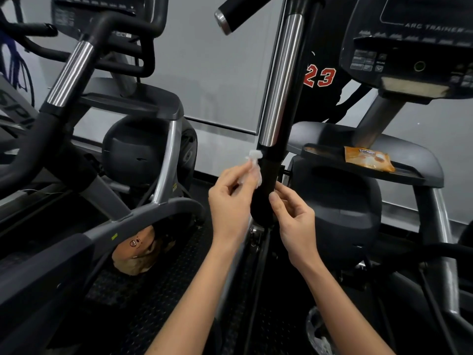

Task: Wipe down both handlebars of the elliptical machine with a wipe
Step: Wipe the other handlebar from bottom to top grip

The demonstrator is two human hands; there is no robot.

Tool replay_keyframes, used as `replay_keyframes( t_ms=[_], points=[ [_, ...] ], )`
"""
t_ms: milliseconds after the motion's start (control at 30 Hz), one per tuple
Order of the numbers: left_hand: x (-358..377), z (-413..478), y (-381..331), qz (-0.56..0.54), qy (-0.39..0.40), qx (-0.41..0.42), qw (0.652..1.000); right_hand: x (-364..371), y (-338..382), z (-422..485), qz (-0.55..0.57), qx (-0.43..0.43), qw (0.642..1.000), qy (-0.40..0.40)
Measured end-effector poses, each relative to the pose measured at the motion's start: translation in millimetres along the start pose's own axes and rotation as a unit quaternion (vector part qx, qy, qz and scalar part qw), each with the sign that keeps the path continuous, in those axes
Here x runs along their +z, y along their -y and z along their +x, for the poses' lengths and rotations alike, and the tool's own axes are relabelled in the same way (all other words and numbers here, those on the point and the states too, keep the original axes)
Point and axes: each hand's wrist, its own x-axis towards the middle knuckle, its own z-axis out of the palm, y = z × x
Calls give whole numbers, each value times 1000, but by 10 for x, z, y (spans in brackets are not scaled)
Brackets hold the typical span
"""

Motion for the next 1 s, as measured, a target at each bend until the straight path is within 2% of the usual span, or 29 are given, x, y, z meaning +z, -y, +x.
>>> replay_keyframes(
  t_ms=[33, 100, 133, 233, 300, 400, 533, 633, 700, 800, 900, 1000],
  points=[
    [-25, -62, 51, 52, -4, 68, 996, -1, -4, 3, -2, 2, 1000, -3],
    [-72, -187, 201, 151, 10, 200, 968, -1, -5, 3, -2, 8, 1000, -6],
    [-83, -218, 264, 173, 14, 241, 955, 0, -2, 1, -2, 8, 1000, -5],
    [-39, -143, 284, 175, -2, 279, 944, 0, 18, -5, -4, 4, 1000, -5],
    [16, -48, 196, 138, -18, 218, 966, 1, 33, 0, -5, 0, 1000, -2],
    [50, 116, 57, 10, -11, 23, 1000, 7, 46, -1, 1, -2, 1000, 3],
    [32, 313, 37, -57, 74, -121, 988, 8, 63, -9, 8, -1, 1000, 4],
    [31, 417, 5, -21, 184, -183, 965, 7, 80, -14, 11, 1, 1000, 8],
    [26, 486, -29, -29, 210, -211, 954, 5, 82, -17, 11, 2, 1000, 8],
    [-14, 492, -58, -54, 190, -214, 957, -5, 81, -8, 7, 3, 1000, 9],
    [-77, 393, -86, -92, 136, -172, 971, -14, 62, -4, 8, 2, 1000, 7],
    [-110, 271, -104, -44, 73, -99, 991, -5, 34, 4, 7, 2, 1000, 1]
  ],
)
